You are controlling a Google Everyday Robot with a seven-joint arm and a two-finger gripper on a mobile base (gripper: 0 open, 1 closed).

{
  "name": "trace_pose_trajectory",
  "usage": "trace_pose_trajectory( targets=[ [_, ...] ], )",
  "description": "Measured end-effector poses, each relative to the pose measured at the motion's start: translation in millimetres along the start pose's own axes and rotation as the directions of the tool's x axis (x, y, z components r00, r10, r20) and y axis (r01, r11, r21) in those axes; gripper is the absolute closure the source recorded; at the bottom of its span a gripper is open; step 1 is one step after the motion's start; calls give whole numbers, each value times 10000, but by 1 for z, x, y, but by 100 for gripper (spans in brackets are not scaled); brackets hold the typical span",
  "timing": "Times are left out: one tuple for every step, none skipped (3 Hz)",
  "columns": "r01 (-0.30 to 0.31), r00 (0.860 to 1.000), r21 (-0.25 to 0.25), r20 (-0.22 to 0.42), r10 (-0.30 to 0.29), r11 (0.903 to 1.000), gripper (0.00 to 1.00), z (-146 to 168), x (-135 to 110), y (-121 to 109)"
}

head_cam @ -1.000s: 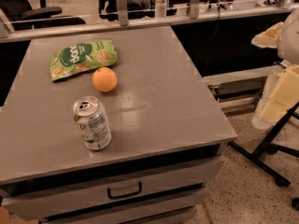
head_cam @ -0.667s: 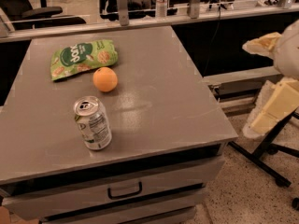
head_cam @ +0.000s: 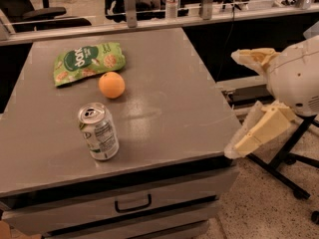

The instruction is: Pick 7up can

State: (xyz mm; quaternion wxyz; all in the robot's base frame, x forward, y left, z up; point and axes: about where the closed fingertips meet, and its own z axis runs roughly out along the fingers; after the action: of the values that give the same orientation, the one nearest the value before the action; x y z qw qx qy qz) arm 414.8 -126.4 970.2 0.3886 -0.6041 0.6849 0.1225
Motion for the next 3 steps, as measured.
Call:
trace_pose_trajectory(
  targets=[
    [-4, 10000, 2, -2, 4, 10000, 0, 0, 0, 0],
    [-257, 9972, -306, 693, 277, 9992, 0, 32, -25, 14],
    [-418, 9906, -720, 1270, 507, 9965, 0, 64, -44, 25]
  ],
)
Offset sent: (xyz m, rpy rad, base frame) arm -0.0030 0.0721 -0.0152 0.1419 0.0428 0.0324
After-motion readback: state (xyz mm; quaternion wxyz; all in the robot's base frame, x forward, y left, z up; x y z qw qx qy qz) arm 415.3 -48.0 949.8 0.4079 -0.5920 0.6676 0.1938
